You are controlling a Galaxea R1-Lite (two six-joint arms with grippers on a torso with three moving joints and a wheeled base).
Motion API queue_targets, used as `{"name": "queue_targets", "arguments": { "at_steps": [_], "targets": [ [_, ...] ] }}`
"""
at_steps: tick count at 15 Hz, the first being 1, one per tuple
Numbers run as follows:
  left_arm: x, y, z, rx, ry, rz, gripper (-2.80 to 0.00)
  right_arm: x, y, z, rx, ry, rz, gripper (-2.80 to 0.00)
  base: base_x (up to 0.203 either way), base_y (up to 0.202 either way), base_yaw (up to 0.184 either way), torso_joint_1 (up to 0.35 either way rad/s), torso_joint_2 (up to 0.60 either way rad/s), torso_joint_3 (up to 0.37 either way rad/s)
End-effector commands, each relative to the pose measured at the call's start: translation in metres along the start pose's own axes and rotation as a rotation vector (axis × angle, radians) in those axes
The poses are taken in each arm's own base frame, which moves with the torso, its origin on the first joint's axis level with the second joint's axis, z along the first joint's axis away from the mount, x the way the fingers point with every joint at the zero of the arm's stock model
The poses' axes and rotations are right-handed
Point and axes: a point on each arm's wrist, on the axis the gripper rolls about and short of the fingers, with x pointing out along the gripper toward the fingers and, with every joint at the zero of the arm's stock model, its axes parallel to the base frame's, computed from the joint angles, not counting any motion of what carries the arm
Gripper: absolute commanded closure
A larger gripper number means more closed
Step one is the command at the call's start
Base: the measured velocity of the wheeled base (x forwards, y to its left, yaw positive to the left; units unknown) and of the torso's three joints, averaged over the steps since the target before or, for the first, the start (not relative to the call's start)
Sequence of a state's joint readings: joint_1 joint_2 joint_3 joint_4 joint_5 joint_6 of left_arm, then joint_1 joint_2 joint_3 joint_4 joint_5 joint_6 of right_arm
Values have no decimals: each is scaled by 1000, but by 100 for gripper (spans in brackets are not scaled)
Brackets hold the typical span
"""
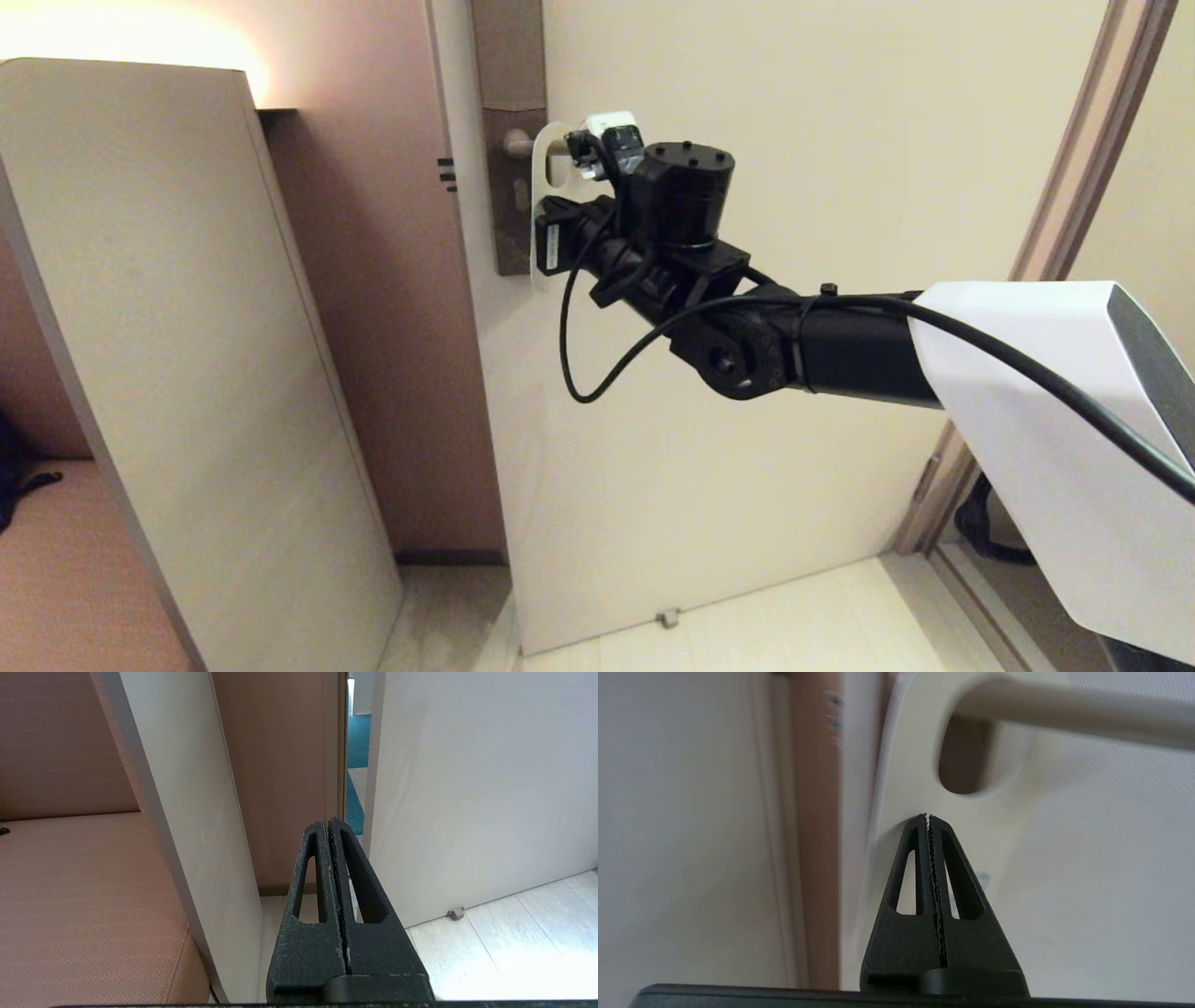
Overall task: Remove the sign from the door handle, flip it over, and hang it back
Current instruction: Hang the sign back with the other side facing out
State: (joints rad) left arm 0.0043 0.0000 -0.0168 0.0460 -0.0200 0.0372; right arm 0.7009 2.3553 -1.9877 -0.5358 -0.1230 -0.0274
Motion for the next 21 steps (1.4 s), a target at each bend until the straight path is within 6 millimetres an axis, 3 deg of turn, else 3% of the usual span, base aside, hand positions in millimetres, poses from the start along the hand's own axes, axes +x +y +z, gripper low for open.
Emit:
{"name": "queue_targets", "arguments": {
  "at_steps": [1, 4, 13, 16, 21],
  "targets": [
    [0, 0, 0, 1, 2, 0, 0, 1, 10, -5, 5, -27, 16, 0, 0, 0, 0, 0, 0, 0],
    [0, 0, 0, 1, 2, 0, 0, 3, 13, -5, 12, -100, 5, 0, 0, 0, 0, 0, 0, 0],
    [0, 0, 0, 1, 2, 0, 0, 13, 17, -51, 4, -50, -128, 0, 0, 0, 0, 0, 0, 0],
    [0, 0, 0, 1, 2, 0, 0, 12, 24, -49, 14, -83, -117, 0, 0, 0, 0, 0, 0, 0],
    [0, 0, 0, 0, 2, 0, 0, 4, 52, -35, 32, -106, -62, 0, 0, 0, 0, 0, 0, 0]
  ]
}}
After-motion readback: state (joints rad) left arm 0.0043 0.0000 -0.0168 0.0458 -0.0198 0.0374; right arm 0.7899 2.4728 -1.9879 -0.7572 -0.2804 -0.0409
